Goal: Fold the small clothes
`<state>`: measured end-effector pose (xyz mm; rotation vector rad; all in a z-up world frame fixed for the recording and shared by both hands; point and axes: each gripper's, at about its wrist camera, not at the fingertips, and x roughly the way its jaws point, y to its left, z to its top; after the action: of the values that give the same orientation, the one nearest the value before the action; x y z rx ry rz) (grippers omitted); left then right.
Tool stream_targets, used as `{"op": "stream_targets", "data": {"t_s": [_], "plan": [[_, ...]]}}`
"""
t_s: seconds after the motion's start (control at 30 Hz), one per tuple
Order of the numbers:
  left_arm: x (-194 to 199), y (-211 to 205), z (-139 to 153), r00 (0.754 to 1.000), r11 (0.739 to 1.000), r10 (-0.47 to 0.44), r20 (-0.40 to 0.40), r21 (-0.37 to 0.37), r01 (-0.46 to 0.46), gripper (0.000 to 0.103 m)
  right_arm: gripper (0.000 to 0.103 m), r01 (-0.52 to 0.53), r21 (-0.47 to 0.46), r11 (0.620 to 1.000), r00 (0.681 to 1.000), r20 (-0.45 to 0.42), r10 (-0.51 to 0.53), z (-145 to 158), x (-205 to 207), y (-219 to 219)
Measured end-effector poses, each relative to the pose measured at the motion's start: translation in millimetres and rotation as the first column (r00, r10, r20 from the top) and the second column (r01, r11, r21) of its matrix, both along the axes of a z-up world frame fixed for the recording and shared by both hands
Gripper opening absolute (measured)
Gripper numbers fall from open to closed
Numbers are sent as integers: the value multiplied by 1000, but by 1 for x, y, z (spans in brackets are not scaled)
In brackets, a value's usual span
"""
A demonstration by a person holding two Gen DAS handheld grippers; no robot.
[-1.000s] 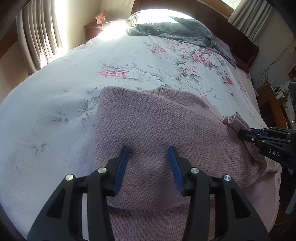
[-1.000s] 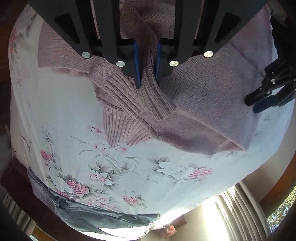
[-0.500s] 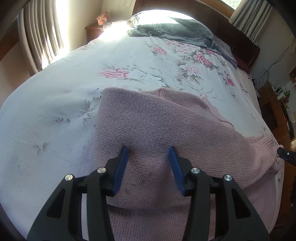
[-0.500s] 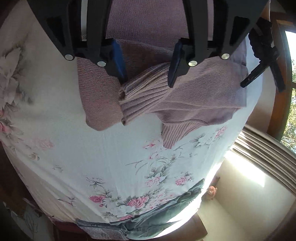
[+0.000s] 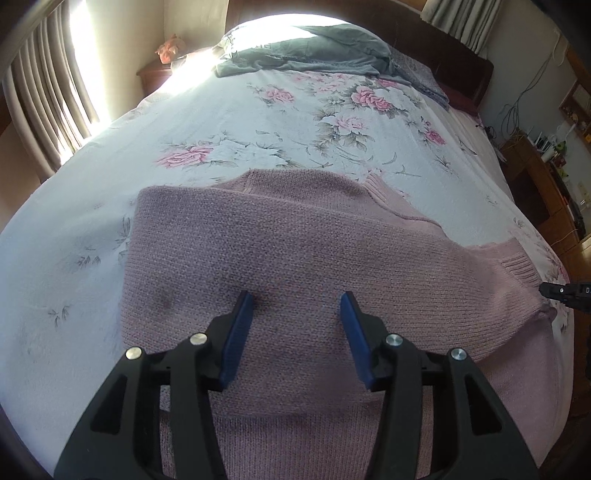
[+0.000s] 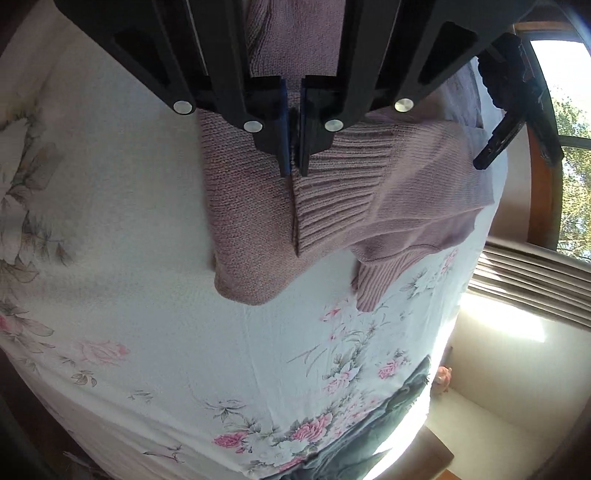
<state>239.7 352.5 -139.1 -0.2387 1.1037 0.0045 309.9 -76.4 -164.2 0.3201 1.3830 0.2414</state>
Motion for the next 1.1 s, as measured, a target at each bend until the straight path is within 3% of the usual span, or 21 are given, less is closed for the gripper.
{"op": "stream_targets", "data": {"t_s": [0.07,0.17,0.3,0.4,0.5,0.6,0.77,0.93,1.1], "plan": [[1,-1,-3,1000,1000,-16,-3,10,16,50,0,-25,-75,997,1000,-7,25,-7,-1,0],[4,2,-2,999,999,-37,-16,2,37,50,0,-48,-58,997,999,8,48,-5,0,0],[18,12,15,999,996,-41,-11,-83,40,52,19,-74,-39,996,992,103,78,21,14,8],[50,13,23,999,994,-46,-6,-100,45,54,32,-133,-7,991,986,104,133,21,44,34],[95,2,21,998,993,-66,-19,-97,64,54,36,-152,45,987,986,70,148,5,83,61],[141,-14,7,992,986,-107,-68,-136,98,54,43,-142,119,983,990,10,141,-22,122,83],[195,-41,-31,972,974,-172,-160,-177,143,54,52,-135,127,983,985,-90,147,-73,169,116],[223,-50,-74,951,972,-183,-249,-192,137,54,53,-136,135,982,975,-159,157,-113,187,136],[238,-61,-103,908,952,-256,-331,-251,177,56,59,-169,138,976,961,-196,194,-133,200,150]]}}
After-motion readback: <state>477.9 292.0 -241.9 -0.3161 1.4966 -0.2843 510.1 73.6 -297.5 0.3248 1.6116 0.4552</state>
